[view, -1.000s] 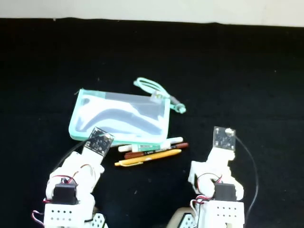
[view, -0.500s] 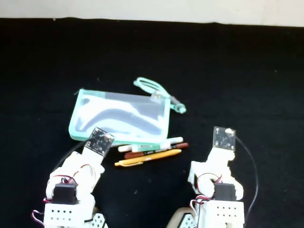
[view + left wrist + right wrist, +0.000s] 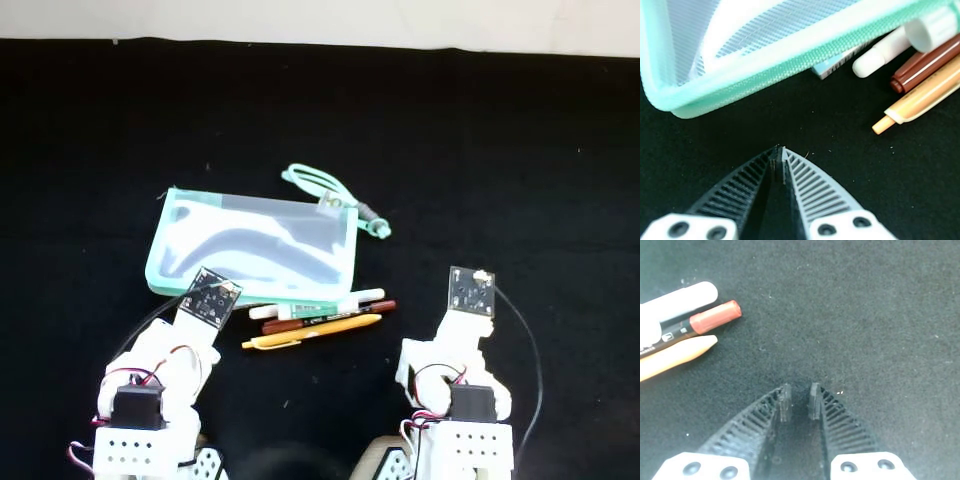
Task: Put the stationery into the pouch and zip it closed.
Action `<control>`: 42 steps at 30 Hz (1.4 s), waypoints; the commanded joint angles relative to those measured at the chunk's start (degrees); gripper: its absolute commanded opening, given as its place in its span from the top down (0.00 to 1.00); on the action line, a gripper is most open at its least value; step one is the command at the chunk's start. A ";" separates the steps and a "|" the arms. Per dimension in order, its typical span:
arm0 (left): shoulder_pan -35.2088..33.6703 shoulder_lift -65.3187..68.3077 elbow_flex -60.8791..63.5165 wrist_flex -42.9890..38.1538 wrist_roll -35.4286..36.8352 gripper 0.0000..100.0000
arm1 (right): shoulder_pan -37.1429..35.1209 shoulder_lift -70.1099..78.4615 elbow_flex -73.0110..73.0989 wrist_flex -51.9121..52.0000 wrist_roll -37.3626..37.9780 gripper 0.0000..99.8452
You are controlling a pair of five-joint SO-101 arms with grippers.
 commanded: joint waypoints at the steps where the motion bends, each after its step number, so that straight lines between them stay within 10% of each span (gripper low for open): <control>1: 0.92 -0.22 0.75 0.44 -0.53 0.99 | -0.48 1.01 4.35 -0.40 -0.53 0.92; 21: 6.20 -0.22 0.75 0.18 -0.53 0.99 | -0.75 1.01 4.35 -0.40 -0.53 0.92; 35: 25.54 -0.22 0.75 -4.92 -0.70 0.99 | -0.75 1.01 4.26 -0.40 -0.44 0.92; 42: 7.78 -0.31 0.75 -26.90 -0.79 0.99 | -4.09 1.01 4.18 -0.92 -0.44 0.92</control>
